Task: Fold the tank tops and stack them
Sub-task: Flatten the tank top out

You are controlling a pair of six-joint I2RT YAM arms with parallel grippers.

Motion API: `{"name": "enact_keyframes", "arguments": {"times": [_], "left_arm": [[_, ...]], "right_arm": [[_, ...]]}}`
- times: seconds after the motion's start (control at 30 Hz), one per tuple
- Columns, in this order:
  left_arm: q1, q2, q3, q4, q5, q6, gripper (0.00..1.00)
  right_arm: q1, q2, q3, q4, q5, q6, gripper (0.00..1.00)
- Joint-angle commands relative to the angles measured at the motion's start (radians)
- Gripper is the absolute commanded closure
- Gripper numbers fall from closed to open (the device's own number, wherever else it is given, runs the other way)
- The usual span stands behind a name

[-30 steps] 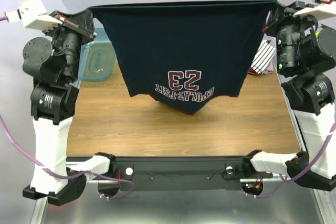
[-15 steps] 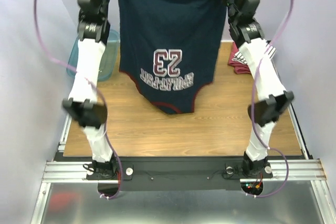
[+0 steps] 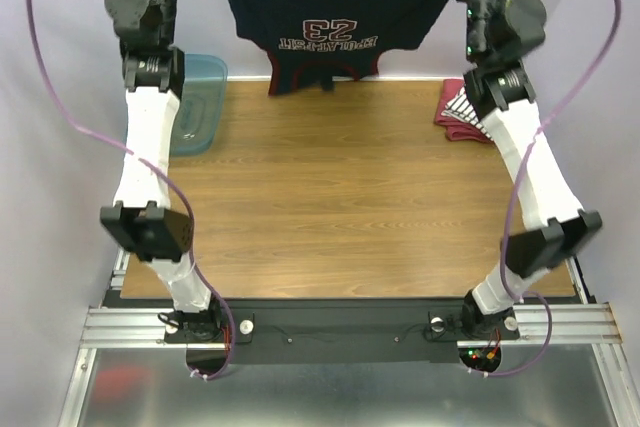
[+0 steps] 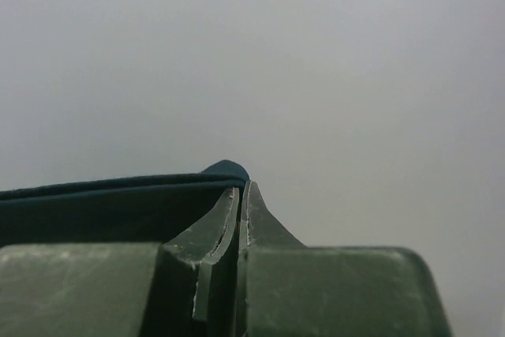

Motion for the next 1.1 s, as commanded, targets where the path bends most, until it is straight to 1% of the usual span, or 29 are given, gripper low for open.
{"name": "enact_keyframes", "arguments": {"times": [0.0,0.03,0.07,0.1,0.13,0.17,0.2,0.23,0.27,0.3,0.37,0.4,0.43,0.47,0.5,0.53,0.57,0.6,0.63,0.67,0.73,0.77,0.8,0.83,0.87,0.9,0.93,0.97,1.07], "left_arm": [[0.007,-0.178,-0.237,0.189,0.057,-0.016,1.0],[0.007,-0.212,-0.307,0.204,0.056,-0.025,1.0],[0.007,-0.246,-0.379,0.232,0.059,-0.057,1.0],[0.007,-0.31,-0.522,0.25,0.066,-0.067,1.0],[0.004,-0.343,-0.595,0.266,0.071,-0.083,1.0],[0.001,-0.375,-0.669,0.27,0.07,-0.128,1.0],[-0.004,-0.445,-0.824,0.279,0.074,-0.152,1.0],[-0.01,-0.482,-0.903,0.287,0.076,-0.166,1.0],[-0.034,-0.519,-0.98,0.286,0.06,-0.171,1.0],[-0.047,-0.6,-1.145,0.281,0.048,-0.195,1.0],[-0.074,-0.682,-1.307,0.263,0.03,-0.223,1.0],[-0.106,-0.766,-1.384,0.24,0.007,-0.248,1.0],[-0.123,-0.809,-1.519,0.217,-0.006,-0.26,1.0],[-0.137,-0.853,-1.58,0.145,-0.021,-0.277,1.0],[-0.165,-0.944,-1.679,0.053,-0.032,-0.294,1.0],[-0.177,-0.987,-1.718,0.053,-0.042,-0.297,1.0],[-0.188,-1.03,-1.748,-0.051,-0.055,-0.303,1.0],[-0.205,-1.1,-1.8,-0.094,-0.056,-0.309,1.0],[-0.208,-1.127,-1.818,-0.136,-0.046,-0.309,1.0],[-0.214,-1.145,-1.832,-0.224,-0.021,-0.314,1.0],[-0.225,-1.194,-1.873,-0.3,0.003,-0.321,1.0],[-0.238,-1.208,-1.889,-0.349,0.029,-0.33,1.0],[-0.243,-1.225,-1.904,-0.366,0.042,-0.332,0.99],[-0.252,-1.251,-1.929,-0.394,0.053,-0.334,0.95],[-0.266,-1.263,-1.936,-0.397,0.069,-0.329,0.9],[-0.272,-1.279,-1.941,-0.424,0.077,-0.32,0.79],[-0.277,-1.285,-1.932,-0.466,0.085,-0.311,0.75],[-0.287,-1.3,-1.926,-0.481,0.085,-0.306,0.68],[-0.314,-1.329,-1.903,-0.501,0.085,-0.318,0.65]], "right_arm": [[-0.012,-0.132,-0.234,0.148,0.064,0.029,0.99],[-0.012,-0.162,-0.291,0.148,0.07,0.042,0.99],[-0.01,-0.191,-0.425,0.143,0.087,0.083,0.99],[-0.013,-0.267,-0.488,0.137,0.089,0.104,1.0],[-0.013,-0.301,-0.563,0.128,0.092,0.128,1.0],[-0.013,-0.342,-0.678,0.116,0.093,0.175,1.0],[-0.013,-0.375,-0.742,0.099,0.098,0.2,1.0],[-0.013,-0.442,-0.795,0.062,0.096,0.225,0.99],[-0.013,-0.473,-0.844,0.042,0.093,0.283,1.0],[-0.013,-0.537,-0.954,0.001,0.083,0.312,1.0],[-0.013,-0.599,-1.065,-0.039,0.063,0.366,1.0],[-0.013,-0.632,-1.116,-0.062,0.047,0.43,1.0],[-0.013,-0.663,-1.211,-0.106,0.034,0.453,0.99],[-0.013,-0.729,-1.251,-0.136,0.003,0.504,1.0],[-0.013,-0.761,-1.33,-0.2,-0.008,0.528,1.0],[-0.015,-0.792,-1.365,-0.246,-0.011,0.555,1.0],[-0.013,-0.829,-1.398,-0.28,-0.031,0.588,1.0],[-0.012,-0.891,-1.438,-0.311,-0.06,0.64,1.0],[-0.013,-0.925,-1.471,-0.366,-0.094,0.663,0.99],[-0.013,-0.955,-1.527,-0.403,-0.118,0.717,0.94],[-0.012,-1.045,-1.573,-0.479,-0.131,0.769,0.82],[-0.013,-1.076,-1.61,-0.539,-0.149,0.804,0.66],[-0.013,-1.113,-1.623,-0.57,-0.151,0.825,0.59],[-0.013,-1.171,-1.629,-0.619,-0.151,0.84,0.52],[-0.012,-1.199,-1.636,-0.627,-0.169,0.864,0.41],[-0.012,-1.222,-1.633,-0.63,-0.183,0.874,0.37],[-0.012,-1.24,-1.626,-0.647,-0.198,0.894,0.32],[-0.013,-1.242,-1.601,-0.651,-0.203,0.897,0.27],[-0.012,-1.222,-1.554,-0.671,-0.2,0.886,0.26]]}}
